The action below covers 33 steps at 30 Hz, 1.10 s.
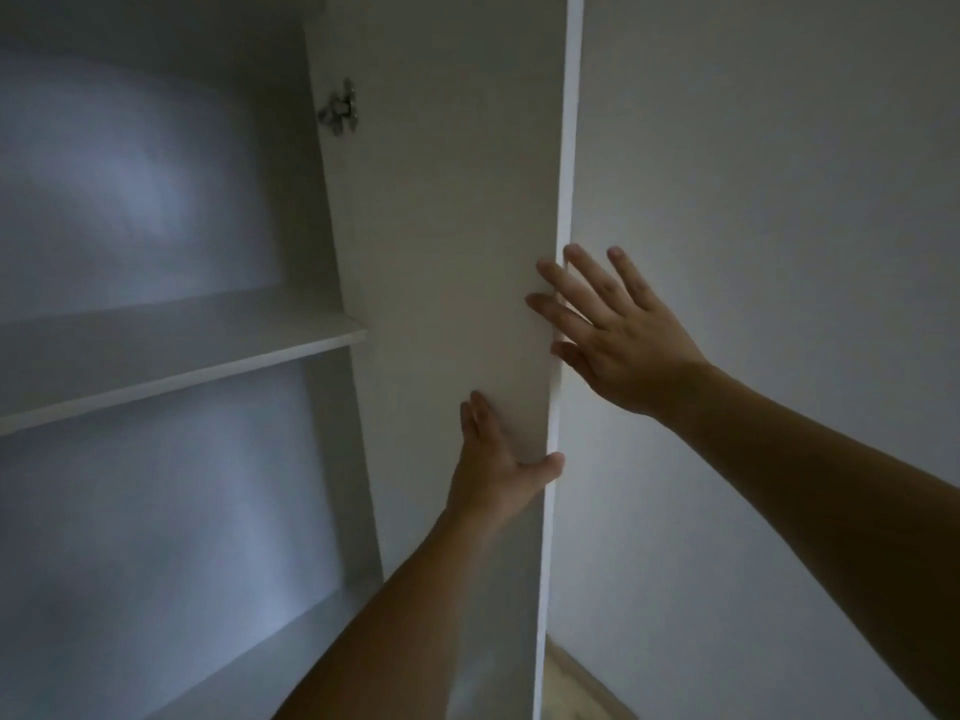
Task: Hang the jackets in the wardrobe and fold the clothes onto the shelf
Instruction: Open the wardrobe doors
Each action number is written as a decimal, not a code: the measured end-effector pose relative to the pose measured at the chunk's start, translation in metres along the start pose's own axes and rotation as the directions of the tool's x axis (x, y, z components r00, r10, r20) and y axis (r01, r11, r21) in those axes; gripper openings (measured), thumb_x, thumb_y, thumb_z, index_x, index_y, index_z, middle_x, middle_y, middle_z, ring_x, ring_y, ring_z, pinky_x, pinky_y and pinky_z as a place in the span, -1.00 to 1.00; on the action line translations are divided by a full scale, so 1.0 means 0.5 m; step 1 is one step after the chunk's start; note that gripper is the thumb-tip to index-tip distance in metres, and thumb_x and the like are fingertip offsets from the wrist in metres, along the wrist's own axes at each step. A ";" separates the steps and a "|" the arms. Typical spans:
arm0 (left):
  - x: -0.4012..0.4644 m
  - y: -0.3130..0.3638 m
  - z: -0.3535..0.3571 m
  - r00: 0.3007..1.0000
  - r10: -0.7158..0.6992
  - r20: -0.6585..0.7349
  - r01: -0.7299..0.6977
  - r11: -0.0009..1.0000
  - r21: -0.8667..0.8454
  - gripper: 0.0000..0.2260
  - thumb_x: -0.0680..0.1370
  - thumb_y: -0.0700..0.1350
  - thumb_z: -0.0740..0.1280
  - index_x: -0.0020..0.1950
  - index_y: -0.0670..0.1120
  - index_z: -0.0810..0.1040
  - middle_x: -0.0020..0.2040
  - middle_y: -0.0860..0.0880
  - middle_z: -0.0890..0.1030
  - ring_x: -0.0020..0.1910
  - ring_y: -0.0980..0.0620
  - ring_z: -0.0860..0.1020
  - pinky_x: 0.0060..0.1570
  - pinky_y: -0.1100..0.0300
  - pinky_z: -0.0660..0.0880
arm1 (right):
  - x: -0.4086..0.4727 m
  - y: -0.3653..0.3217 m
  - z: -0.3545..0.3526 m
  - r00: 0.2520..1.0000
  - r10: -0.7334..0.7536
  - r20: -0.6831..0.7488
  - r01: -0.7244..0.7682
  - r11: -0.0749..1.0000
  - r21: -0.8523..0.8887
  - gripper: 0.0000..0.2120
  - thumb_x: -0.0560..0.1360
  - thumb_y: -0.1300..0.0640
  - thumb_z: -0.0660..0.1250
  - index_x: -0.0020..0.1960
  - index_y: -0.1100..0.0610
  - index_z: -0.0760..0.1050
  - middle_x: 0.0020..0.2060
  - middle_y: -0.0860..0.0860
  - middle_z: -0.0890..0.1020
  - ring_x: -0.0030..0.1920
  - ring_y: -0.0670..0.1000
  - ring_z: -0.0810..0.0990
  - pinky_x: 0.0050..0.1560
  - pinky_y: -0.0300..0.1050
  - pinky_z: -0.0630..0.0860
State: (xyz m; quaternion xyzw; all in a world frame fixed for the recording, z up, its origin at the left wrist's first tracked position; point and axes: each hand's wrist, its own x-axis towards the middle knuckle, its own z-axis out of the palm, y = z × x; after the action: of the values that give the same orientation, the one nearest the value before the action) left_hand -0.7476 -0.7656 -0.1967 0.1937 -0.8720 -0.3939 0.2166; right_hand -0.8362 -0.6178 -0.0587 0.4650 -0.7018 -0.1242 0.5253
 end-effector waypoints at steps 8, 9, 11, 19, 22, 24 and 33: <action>0.055 0.042 0.102 0.978 0.023 -0.208 -0.025 1.000 -0.004 0.14 0.37 0.29 0.44 0.58 -0.09 -0.30 0.60 -0.10 -0.24 0.58 -0.13 -0.07 0.44 -0.01 0.20 | -0.024 0.056 0.058 0.995 0.054 0.084 -0.050 0.998 -0.046 -0.46 0.63 -0.08 0.07 0.57 0.01 0.09 0.57 0.08 0.02 0.55 0.21 0.00 0.52 0.23 -0.07; 0.055 0.039 0.106 0.973 0.033 -0.229 -0.034 0.999 0.001 0.13 0.37 0.29 0.43 0.59 -0.09 -0.28 0.60 -0.11 -0.22 0.58 -0.14 -0.07 0.44 -0.01 0.21 | -0.024 0.056 0.060 0.994 0.052 0.093 -0.048 0.998 -0.045 -0.45 0.63 -0.09 0.06 0.57 0.01 0.07 0.57 0.08 0.01 0.55 0.21 0.00 0.52 0.23 -0.07; 0.052 0.033 0.110 0.964 0.052 -0.262 -0.047 0.999 0.025 0.12 0.36 0.29 0.43 0.60 -0.10 -0.25 0.61 -0.13 -0.18 0.58 -0.15 -0.03 0.43 -0.02 0.22 | -0.026 0.053 0.061 0.992 0.064 0.107 -0.061 0.998 -0.023 -0.45 0.63 -0.09 0.06 0.57 0.01 0.05 0.57 0.08 0.00 0.55 0.20 0.00 0.52 0.22 -0.08; -0.003 0.061 0.116 0.940 0.189 -0.286 -0.113 0.958 0.263 -0.19 0.58 0.14 0.27 0.60 -0.19 -0.12 0.60 -0.19 -0.06 0.57 -0.19 0.01 0.49 -0.09 0.17 | -0.137 0.052 -0.023 0.919 0.196 0.343 -0.245 0.964 0.106 -0.37 0.64 -0.10 0.02 0.58 0.10 -0.15 0.56 0.09 -0.19 0.55 0.07 -0.23 0.53 0.03 -0.22; -0.080 0.134 0.151 0.907 0.298 -0.298 -0.158 0.896 0.415 -0.34 0.65 0.10 0.12 0.60 -0.19 -0.07 0.60 -0.18 -0.03 0.58 -0.17 0.00 0.50 -0.14 0.13 | -0.258 0.080 -0.111 0.862 0.254 0.439 -0.337 0.934 0.122 -0.34 0.63 -0.11 0.02 0.58 0.11 -0.22 0.54 0.06 -0.27 0.53 0.02 -0.30 0.50 -0.06 -0.30; -0.141 0.190 0.187 0.892 0.359 -0.275 -0.211 0.868 0.449 -0.37 0.66 0.10 0.09 0.60 -0.19 -0.02 0.60 -0.18 -0.01 0.58 -0.17 0.00 0.51 -0.15 0.10 | -0.350 0.105 -0.179 0.815 0.311 0.489 -0.414 0.903 0.115 -0.32 0.63 -0.09 0.04 0.58 0.11 -0.23 0.54 0.05 -0.27 0.52 -0.01 -0.32 0.50 -0.09 -0.32; -0.407 0.410 0.409 0.814 0.580 0.044 -0.523 0.697 0.490 -0.41 0.67 0.11 0.01 0.60 -0.14 -0.04 0.61 -0.13 -0.04 0.59 -0.14 -0.07 0.53 -0.06 -0.08 | -0.769 0.209 -0.440 0.557 0.516 0.651 -0.692 0.721 0.020 -0.34 0.63 -0.06 0.07 0.59 0.13 -0.15 0.57 0.05 -0.16 0.56 -0.01 -0.21 0.53 -0.09 -0.26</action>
State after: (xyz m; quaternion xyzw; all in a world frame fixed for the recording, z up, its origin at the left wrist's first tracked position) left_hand -0.7212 -0.4127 -0.2062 -0.0074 -0.9452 -0.0700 0.3190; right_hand -0.6970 -0.1914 -0.1364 0.1948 -0.9571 0.0229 0.2131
